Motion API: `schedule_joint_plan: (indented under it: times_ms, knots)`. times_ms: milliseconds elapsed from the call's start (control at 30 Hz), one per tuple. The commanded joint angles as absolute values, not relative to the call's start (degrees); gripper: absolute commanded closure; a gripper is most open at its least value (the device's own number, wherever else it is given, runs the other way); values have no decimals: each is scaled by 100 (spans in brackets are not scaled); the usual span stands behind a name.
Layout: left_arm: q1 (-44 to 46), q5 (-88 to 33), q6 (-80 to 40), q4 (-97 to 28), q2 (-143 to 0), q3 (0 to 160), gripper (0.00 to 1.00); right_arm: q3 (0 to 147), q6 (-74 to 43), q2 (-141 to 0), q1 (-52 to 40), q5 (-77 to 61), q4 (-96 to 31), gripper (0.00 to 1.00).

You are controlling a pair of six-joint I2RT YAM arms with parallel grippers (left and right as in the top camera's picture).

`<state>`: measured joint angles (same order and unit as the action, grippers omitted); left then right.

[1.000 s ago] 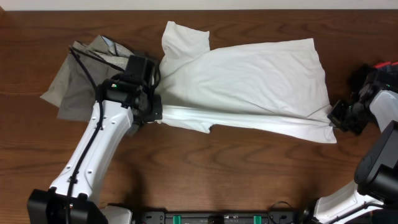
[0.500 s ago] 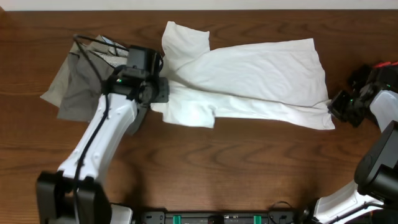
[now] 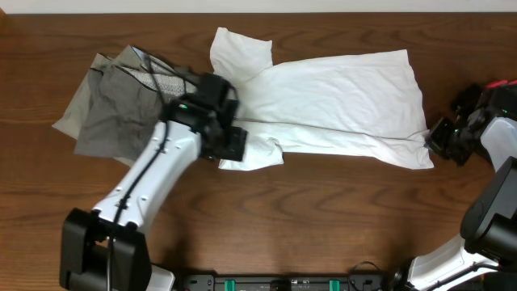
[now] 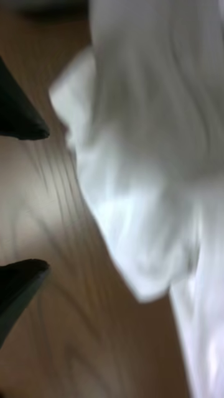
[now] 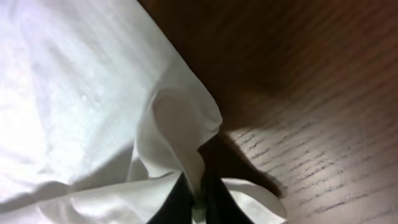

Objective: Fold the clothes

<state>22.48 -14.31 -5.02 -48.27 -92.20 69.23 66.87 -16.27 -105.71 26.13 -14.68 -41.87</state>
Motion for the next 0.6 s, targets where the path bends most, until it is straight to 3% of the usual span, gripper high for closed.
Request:
schedule_joint_plan:
  times_ms: [0,67,133,500,567]
  knots:
    - [2729,-1251,-364,-4692,-9214,6788,33,6777,-1603,-10604,2657,-1551,-4265,77]
    - [2974,-919,-357,-4558,-9362,6757,32,6777,-1608,-10604,2657,-1551,-4305,55]
    - [3164,-786,-99,-4362,-9588,6757,31,6777,-1605,-10604,2663,-1551,-4331,46]
    - [3422,-530,429,-3494,-10790,6757,31,6777,-1601,-10604,2683,-1697,-4545,42]
    - [3422,-528,427,-3428,-10818,6757,35,6777,-1603,-10604,2683,-1699,-4545,42]
